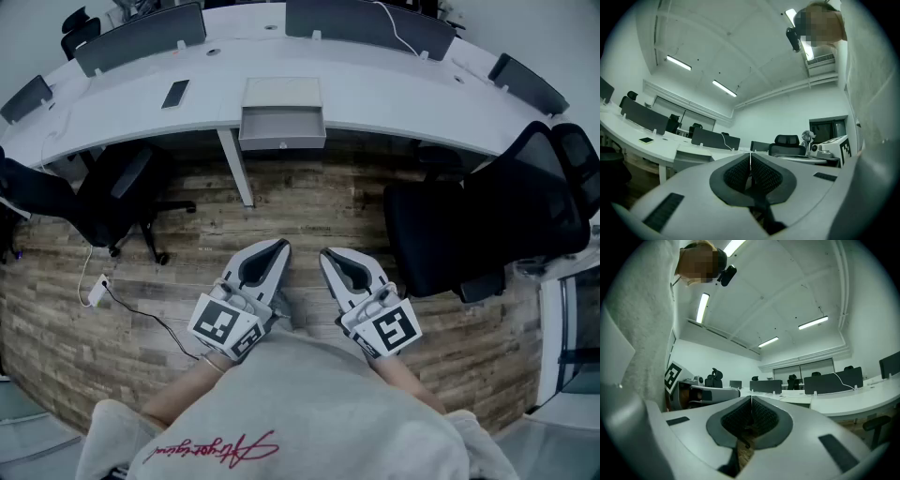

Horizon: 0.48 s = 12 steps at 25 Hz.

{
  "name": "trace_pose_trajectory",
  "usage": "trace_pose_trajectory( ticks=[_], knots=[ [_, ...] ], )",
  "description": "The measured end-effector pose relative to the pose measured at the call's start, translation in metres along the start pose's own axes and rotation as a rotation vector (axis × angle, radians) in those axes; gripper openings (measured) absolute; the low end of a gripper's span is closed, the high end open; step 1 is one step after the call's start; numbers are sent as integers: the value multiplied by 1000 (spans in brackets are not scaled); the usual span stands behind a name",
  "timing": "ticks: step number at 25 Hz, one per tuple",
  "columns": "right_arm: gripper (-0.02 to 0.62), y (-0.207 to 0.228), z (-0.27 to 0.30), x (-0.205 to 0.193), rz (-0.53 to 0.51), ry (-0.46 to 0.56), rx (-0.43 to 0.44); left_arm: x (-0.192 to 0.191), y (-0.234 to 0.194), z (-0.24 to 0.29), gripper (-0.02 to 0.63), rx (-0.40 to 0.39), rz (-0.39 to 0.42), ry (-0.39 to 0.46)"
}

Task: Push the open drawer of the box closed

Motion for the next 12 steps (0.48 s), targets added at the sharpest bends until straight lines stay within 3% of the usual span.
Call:
trace_pose_trajectory(
  ticks=[12],
  knots=[
    [21, 2, 1, -1, 3, -13, 10, -3, -3, 0, 20, 23, -21, -3]
  ],
)
Point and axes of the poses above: the fingertips, and each gripper's own axes: z forward along the fingers, y to its right, x out of its top, the point moved 10 cm from there along -z, backward along the fingers, and after that the axes turned 11 degrees about y, right-handed, at the moved point
